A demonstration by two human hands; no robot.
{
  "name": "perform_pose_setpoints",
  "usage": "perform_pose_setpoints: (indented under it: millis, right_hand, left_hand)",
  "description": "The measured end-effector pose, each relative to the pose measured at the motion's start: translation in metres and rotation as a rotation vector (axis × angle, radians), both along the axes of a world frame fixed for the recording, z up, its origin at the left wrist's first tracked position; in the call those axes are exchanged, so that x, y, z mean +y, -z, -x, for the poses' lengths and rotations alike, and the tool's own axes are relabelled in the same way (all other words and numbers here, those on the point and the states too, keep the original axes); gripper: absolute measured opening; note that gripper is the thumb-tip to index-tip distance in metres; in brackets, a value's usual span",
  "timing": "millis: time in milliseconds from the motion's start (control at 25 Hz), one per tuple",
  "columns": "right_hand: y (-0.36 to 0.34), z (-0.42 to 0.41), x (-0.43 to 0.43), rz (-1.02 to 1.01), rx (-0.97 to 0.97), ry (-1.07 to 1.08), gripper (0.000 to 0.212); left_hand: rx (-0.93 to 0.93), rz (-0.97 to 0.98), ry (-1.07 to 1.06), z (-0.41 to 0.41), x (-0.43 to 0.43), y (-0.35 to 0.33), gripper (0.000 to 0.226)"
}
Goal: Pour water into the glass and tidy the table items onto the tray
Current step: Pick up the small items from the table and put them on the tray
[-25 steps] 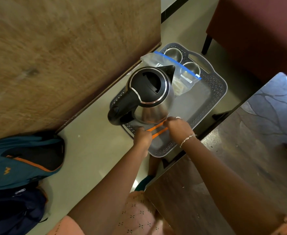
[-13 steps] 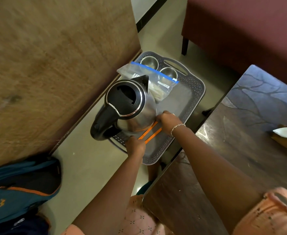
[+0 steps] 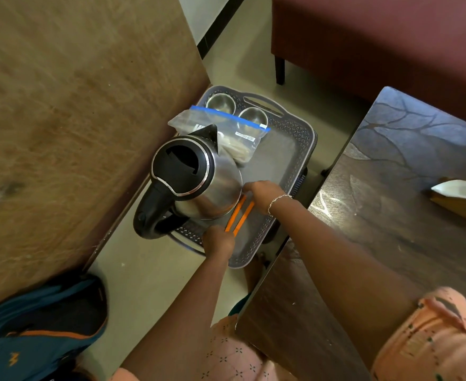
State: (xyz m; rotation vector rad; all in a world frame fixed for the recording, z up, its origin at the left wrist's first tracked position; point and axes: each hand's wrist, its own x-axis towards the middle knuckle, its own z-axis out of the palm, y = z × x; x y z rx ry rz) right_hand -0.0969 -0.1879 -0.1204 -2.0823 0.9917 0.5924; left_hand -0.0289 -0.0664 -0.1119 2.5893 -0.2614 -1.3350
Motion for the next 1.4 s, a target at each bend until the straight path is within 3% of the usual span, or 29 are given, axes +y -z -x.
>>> perform_pose_setpoints:
  millis: [360, 600, 840, 1120, 1240, 1320, 1400]
  right_hand:
    - [0.012, -0.003, -0.002, -0.031, 0.019, 0.019, 0.034]
    - [0.020, -0.003, 0.000, -0.002, 0.023, 0.053, 0.033]
    - [0.026, 0.000, 0.004, 0.055, 0.001, 0.060, 0.032]
    - [0.023, 0.001, 0.003, 0.025, -0.013, 0.062, 0.026]
    - [0.017, 0.002, 0.001, 0.035, 0.014, 0.050, 0.010]
    - [0.010, 0.003, 0.000, 0.046, 0.021, 0.032, 0.025]
    - [0.002, 0.006, 0.002, 0.108, 0.003, 0.030, 0.012]
  left_hand:
    - [-0.103, 0.051, 0.209, -0.004, 0.003, 0.011, 0.030]
    - [-0.273, 0.041, 0.529, 0.006, 0.013, 0.011, 0.037]
    - [-0.405, 0.014, 0.654, 0.013, 0.022, 0.011, 0.040]
    - [-0.328, 0.075, 0.570, 0.012, 0.014, 0.010, 0.039]
    - [-0.329, 0.107, 0.585, 0.010, 0.016, 0.011, 0.039]
    - [-0.323, 0.120, 0.589, 0.008, 0.016, 0.012, 0.037]
    - [-0.332, 0.125, 0.582, 0.006, 0.016, 0.011, 0.036]
